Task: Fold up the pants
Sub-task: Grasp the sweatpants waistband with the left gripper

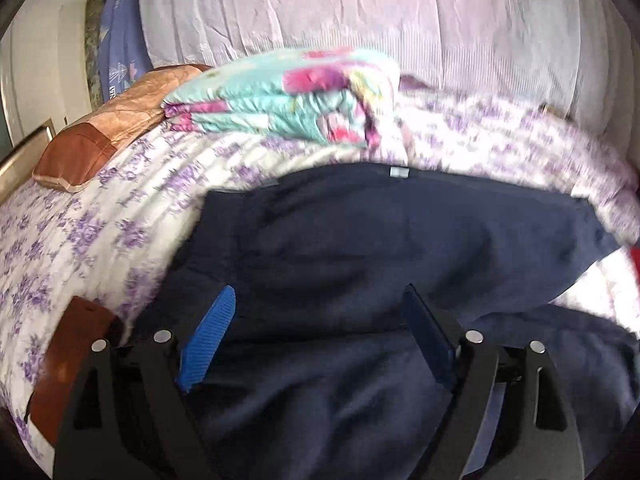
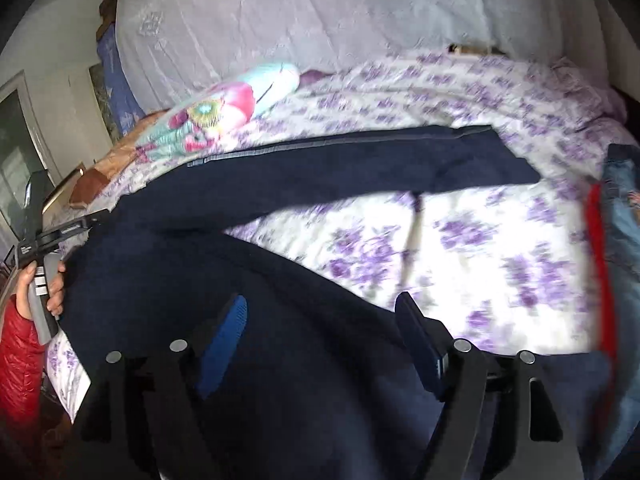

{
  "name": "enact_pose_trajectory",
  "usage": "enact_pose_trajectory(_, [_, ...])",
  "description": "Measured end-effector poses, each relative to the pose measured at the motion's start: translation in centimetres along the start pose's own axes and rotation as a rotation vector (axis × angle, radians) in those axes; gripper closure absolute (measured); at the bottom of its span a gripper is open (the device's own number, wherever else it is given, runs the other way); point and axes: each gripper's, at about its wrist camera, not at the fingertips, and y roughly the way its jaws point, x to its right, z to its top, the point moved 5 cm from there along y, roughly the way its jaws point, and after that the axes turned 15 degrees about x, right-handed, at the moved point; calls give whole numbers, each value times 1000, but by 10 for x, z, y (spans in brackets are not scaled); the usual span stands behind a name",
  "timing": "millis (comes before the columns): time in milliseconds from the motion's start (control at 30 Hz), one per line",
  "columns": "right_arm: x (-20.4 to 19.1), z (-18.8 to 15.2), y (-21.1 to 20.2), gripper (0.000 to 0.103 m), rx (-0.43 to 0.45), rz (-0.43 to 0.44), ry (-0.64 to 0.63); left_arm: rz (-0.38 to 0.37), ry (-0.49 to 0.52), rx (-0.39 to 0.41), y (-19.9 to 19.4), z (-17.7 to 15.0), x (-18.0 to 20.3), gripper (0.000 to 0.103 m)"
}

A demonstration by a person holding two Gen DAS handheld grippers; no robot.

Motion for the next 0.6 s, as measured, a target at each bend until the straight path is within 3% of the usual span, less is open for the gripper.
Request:
enact_pose_trajectory(100, [3, -26, 32, 18, -96, -1, -1, 37, 45, -115, 27, -25, 7, 20])
enact_pose_trajectory(133, [-1, -27, 34, 10, -79, 9, -30, 45, 50, -113, 26, -24, 7, 20])
enact_pose_trajectory(200, [-13, -27, 32, 5, -81, -5, -93, 61, 68, -78, 20, -22, 10, 12])
enact_pose_trajectory(267, [-19, -29, 35, 4, -97, -26, -134, 79, 93, -69, 18, -21, 12, 12])
enact_pose_trajectory(600, [-14, -29, 32, 4, -84, 6, -87, 85, 144, 145, -5, 43, 32, 5])
